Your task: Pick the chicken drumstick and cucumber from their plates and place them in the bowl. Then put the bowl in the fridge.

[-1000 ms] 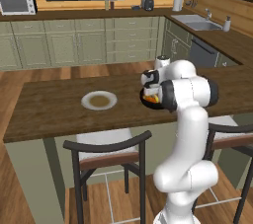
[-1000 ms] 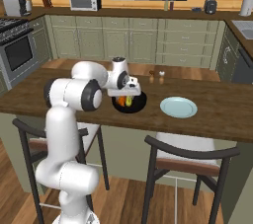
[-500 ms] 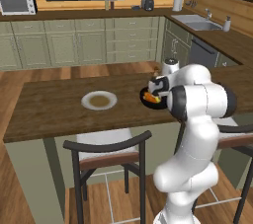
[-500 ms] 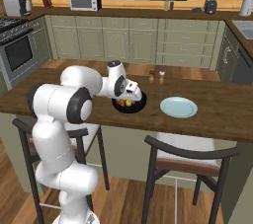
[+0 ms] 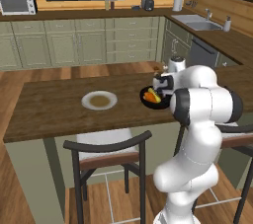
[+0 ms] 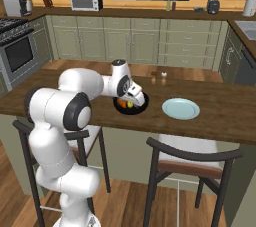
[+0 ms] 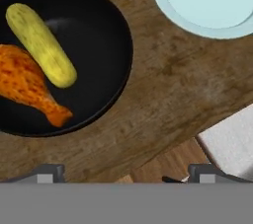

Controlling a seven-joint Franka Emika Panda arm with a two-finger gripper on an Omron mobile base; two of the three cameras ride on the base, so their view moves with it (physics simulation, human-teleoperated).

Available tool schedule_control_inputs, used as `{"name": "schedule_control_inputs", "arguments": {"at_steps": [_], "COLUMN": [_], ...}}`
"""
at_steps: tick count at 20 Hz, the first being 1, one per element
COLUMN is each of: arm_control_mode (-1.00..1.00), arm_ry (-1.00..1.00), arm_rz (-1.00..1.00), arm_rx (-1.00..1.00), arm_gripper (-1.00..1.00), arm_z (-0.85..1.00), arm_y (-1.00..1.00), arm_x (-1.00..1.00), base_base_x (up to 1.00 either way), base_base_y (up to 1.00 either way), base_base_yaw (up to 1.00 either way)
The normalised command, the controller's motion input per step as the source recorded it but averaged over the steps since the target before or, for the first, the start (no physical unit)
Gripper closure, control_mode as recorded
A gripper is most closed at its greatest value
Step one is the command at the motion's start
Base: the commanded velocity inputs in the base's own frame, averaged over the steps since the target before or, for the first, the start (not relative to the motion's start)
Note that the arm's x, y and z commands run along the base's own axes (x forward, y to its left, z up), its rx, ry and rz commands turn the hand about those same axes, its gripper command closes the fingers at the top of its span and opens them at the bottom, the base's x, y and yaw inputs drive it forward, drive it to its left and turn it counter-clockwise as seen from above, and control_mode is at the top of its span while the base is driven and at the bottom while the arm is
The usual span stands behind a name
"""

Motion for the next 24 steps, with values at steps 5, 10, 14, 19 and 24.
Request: {"name": "schedule_control_inputs", "arguments": {"at_steps": [5,10,14,19,24], "arm_control_mode": [-1.00,-1.00,-1.00,-1.00,-1.00], "arm_ry": [-0.02,0.00,0.00,0.00,0.00], "arm_rz": [-0.04,0.00,0.00,0.00,0.00], "arm_rx": [0.20,0.12,0.06,0.05,0.00], "arm_gripper": [-1.00,-1.00,-1.00,-1.00,-1.00], "arm_z": [-0.06,-0.27,-0.33,-0.26,-0.30], "arm_y": [-0.22,-0.06,-0.08,-0.04,0.00], "arm_x": [-0.01,0.28,0.37,0.29,0.33], "base_base_x": [0.00,0.00,0.00,0.00,0.00], "base_base_y": [0.00,0.00,0.00,0.00,0.00], "base_base_yaw": [0.00,0.00,0.00,0.00,0.00]}}
